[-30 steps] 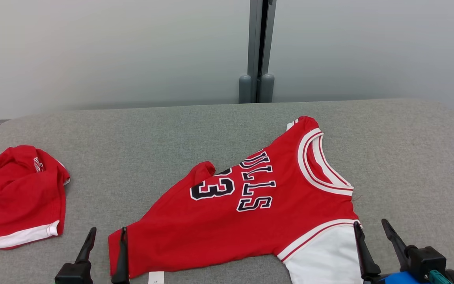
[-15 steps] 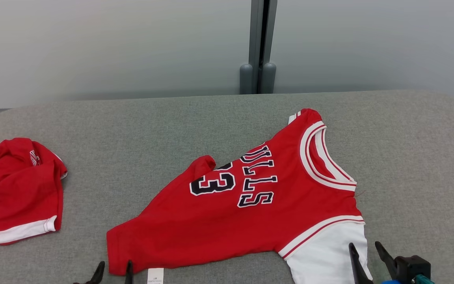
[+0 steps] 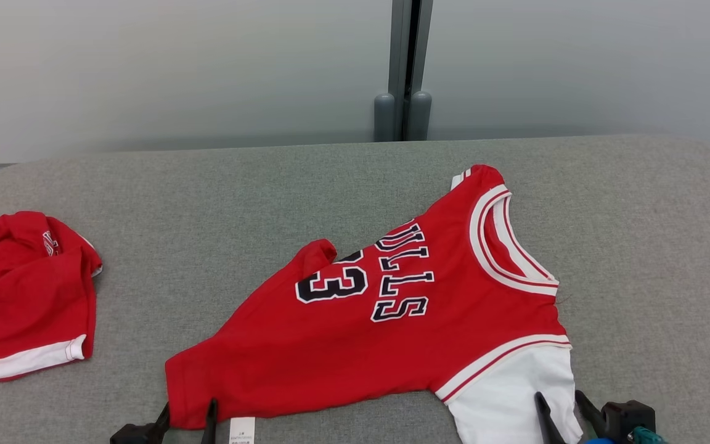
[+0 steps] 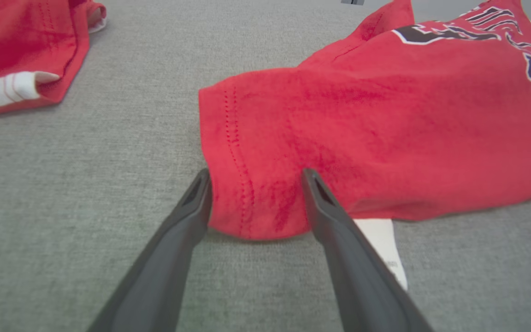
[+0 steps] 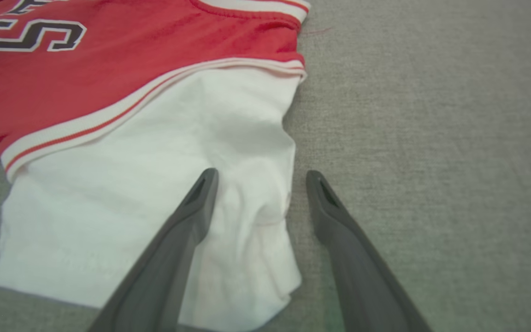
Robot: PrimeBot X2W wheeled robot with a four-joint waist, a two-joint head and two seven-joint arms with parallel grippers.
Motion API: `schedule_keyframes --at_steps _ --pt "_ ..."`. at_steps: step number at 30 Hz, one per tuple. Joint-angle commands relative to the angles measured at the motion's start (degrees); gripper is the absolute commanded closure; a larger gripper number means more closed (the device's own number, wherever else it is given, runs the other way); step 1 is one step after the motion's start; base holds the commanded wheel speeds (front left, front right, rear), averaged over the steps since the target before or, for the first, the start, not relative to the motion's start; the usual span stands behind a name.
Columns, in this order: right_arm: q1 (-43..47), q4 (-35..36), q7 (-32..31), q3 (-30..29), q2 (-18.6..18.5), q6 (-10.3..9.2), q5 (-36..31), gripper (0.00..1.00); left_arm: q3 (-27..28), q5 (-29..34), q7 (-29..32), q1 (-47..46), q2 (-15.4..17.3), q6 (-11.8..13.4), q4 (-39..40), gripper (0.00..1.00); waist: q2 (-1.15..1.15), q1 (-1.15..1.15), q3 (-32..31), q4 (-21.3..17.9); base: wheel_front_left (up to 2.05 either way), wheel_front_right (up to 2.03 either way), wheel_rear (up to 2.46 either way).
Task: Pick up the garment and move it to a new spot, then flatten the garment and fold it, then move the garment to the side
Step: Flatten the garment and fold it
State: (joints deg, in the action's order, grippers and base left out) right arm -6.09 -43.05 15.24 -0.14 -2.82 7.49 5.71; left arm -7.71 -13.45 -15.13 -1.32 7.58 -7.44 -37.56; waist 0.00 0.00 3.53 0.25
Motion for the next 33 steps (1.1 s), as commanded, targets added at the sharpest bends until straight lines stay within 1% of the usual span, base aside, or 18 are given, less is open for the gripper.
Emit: schedule_keyframes --at_steps 1,4,7,8,9,10,11,12,18,25,28,30,33 --pt "-0.4 -1.1 -0.2 0.1 -0.1 0.01 0.0 0.00 -0.4 -0.4 0.0 -0.9 0.3 -0.1 -0.7 0.00 0.00 0.00 0.1 0.0 0.00 0.00 0.00" --pt "-0.9 -2.1 -0.3 1.2 -0.1 0.01 1.1 0.00 -1.8 -1.2 0.0 -1.7 0.4 -0.1 -2.2 0.00 0.00 0.00 0.1 -0.1 0.00 0.00 0.00" --pt "-0.6 -1.8 -0.3 4.6 0.2 0.09 2.6 0.00 -3.0 -1.8 0.0 -1.7 0.4 -0.1 -2.8 0.00 0.00 0.00 0.1 -0.3 0.00 0.00 0.00" --pt "-0.3 -1.7 -0.3 5.8 0.3 0.09 3.3 0.12 -3.3 -2.2 0.0 -1.7 0.4 -0.1 -2.9 0.00 0.00 0.00 0.0 -0.3 0.00 0.00 0.00" --pt "0.0 -1.3 -0.3 6.5 0.2 0.09 3.7 0.88 -3.6 -2.4 0.0 -1.6 0.5 -0.1 -3.0 0.28 0.00 0.00 0.0 -0.3 0.00 0.00 0.00" --pt "0.3 -0.7 -0.3 6.9 0.2 0.09 4.2 1.00 -3.9 -2.7 0.0 -1.6 0.5 -0.1 -3.0 0.55 0.00 0.00 -0.1 -0.2 0.00 0.00 0.00" --pt "0.6 0.0 -0.3 7.2 0.2 0.08 4.7 1.00 -4.2 -3.1 0.0 -1.6 0.5 -0.1 -2.9 0.89 0.00 0.00 -0.1 -0.1 0.00 0.00 0.00" --pt "0.8 1.1 -0.3 7.5 0.1 0.08 5.1 1.00 -4.4 -3.5 0.0 -1.6 0.5 -0.1 -2.6 1.00 0.00 0.00 -0.2 -0.1 0.00 0.00 0.00" --pt "1.9 9.5 -0.1 8.1 -0.2 0.01 7.1 1.00 -6.3 -5.9 0.0 -1.2 0.7 -0.1 -0.2 1.00 0.00 0.00 -0.3 -0.2 0.00 0.00 0.00" --pt "-0.5 20.7 -0.1 6.4 -0.2 0.02 8.7 1.00 -7.0 -10.9 0.0 -3.5 1.4 -0.1 10.1 1.00 0.00 0.00 0.4 -0.2 0.00 0.00 0.00" --pt "-4.2 23.3 -0.1 6.5 -0.8 0.01 7.8 1.00 -7.5 -12.5 0.0 -6.4 2.9 -0.1 14.0 1.00 0.00 0.00 1.5 -0.3 0.00 0.00 0.00" --pt "-8.2 23.9 -0.1 6.9 -2.1 0.01 7.1 1.00 -8.5 -13.7 0.0 -9.8 4.2 -0.1 15.6 1.00 0.00 0.00 2.3 -0.4 0.00 0.00 0.00" --pt "-15.6 24.6 -0.1 7.5 -4.0 0.02 6.4 1.00 -11.4 -14.8 0.0 -17.3 7.4 -0.1 16.2 1.00 0.00 0.00 4.3 -0.4 0.00 0.00 0.00"
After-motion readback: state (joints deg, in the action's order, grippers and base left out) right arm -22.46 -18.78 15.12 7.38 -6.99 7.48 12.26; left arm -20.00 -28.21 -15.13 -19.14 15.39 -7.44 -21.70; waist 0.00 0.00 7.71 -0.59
